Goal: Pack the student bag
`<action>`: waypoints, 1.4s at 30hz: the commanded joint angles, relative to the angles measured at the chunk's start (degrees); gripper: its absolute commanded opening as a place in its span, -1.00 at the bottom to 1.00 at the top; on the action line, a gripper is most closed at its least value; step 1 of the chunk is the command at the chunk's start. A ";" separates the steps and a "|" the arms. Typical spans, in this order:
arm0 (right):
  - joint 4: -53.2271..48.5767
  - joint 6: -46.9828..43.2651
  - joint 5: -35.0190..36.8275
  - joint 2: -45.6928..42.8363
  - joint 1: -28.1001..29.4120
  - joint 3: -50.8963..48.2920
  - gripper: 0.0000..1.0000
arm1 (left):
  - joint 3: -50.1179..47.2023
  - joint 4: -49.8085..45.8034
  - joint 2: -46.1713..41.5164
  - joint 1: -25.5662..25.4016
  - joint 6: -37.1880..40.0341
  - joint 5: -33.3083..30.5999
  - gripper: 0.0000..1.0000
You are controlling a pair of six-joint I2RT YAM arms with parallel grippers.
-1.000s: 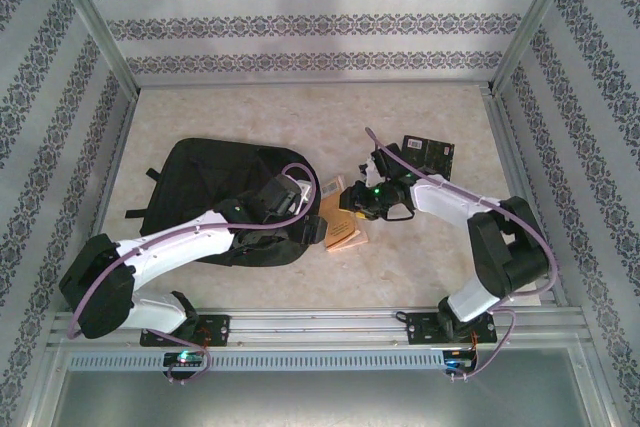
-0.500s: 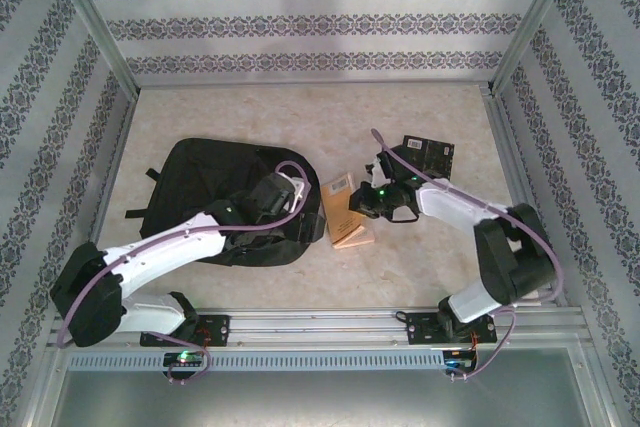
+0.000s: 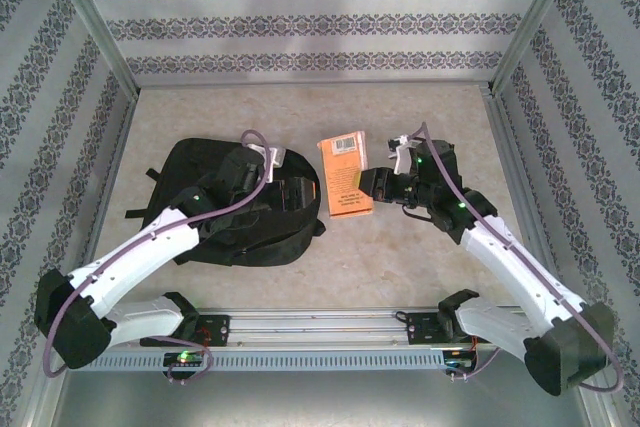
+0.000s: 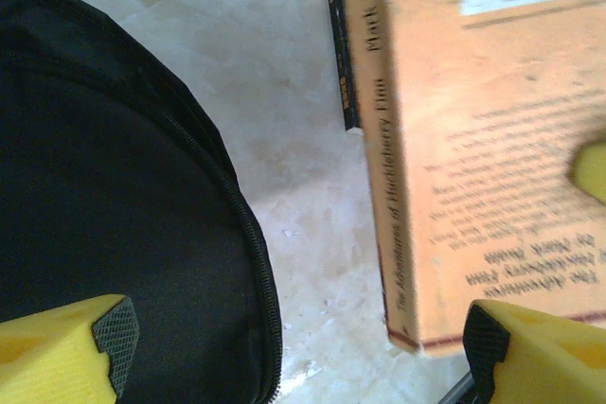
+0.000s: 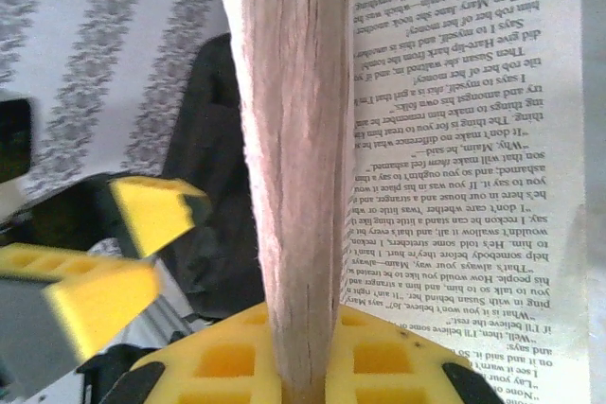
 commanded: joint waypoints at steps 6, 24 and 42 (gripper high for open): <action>15.96 5.89 -9.48 -3.56 3.41 -2.66 -1.00 | -1.06 18.43 -0.49 2.52 -8.84 13.61 0.91; 25.04 11.63 -12.20 -1.71 4.72 -5.27 -1.00 | -7.23 41.10 0.35 4.63 -18.06 22.11 -0.43; 38.76 27.55 3.42 -1.16 6.56 -14.41 0.94 | -16.11 60.86 -5.24 5.33 -29.82 3.18 -1.00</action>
